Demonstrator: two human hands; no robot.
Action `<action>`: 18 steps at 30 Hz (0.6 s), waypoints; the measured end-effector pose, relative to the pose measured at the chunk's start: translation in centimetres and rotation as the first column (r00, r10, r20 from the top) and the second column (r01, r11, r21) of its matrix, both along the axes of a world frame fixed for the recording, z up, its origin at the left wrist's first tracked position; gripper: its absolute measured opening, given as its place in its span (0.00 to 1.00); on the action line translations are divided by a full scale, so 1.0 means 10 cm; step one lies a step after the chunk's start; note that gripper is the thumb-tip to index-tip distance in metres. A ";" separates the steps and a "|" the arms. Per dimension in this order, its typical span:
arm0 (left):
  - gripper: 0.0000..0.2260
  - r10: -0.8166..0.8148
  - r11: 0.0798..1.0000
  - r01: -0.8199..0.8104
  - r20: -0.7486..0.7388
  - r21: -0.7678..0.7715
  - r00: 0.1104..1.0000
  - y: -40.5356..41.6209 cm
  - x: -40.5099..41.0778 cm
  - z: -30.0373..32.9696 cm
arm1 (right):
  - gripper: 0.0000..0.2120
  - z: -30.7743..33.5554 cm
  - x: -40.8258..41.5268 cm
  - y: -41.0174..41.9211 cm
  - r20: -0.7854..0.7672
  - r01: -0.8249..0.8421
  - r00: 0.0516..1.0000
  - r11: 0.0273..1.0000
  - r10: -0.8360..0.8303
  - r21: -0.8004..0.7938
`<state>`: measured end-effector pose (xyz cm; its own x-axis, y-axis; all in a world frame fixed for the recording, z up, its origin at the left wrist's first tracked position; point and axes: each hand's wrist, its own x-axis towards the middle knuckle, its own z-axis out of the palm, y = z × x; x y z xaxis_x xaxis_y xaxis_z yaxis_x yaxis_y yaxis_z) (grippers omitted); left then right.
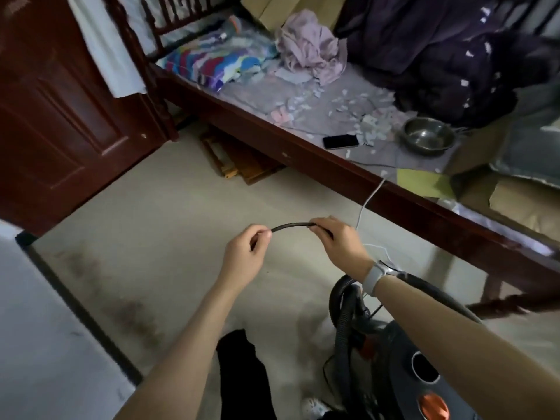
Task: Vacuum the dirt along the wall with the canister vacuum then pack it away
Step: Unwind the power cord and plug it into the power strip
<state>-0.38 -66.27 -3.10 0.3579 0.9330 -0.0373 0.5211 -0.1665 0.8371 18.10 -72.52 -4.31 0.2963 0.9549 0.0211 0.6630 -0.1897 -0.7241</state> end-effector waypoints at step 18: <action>0.09 -0.720 0.688 0.698 -0.068 -0.200 0.690 2.09 0.96 -0.40 | 0.10 -0.51 0.06 0.52 0.177 0.755 0.643 0.578 -0.745 -0.310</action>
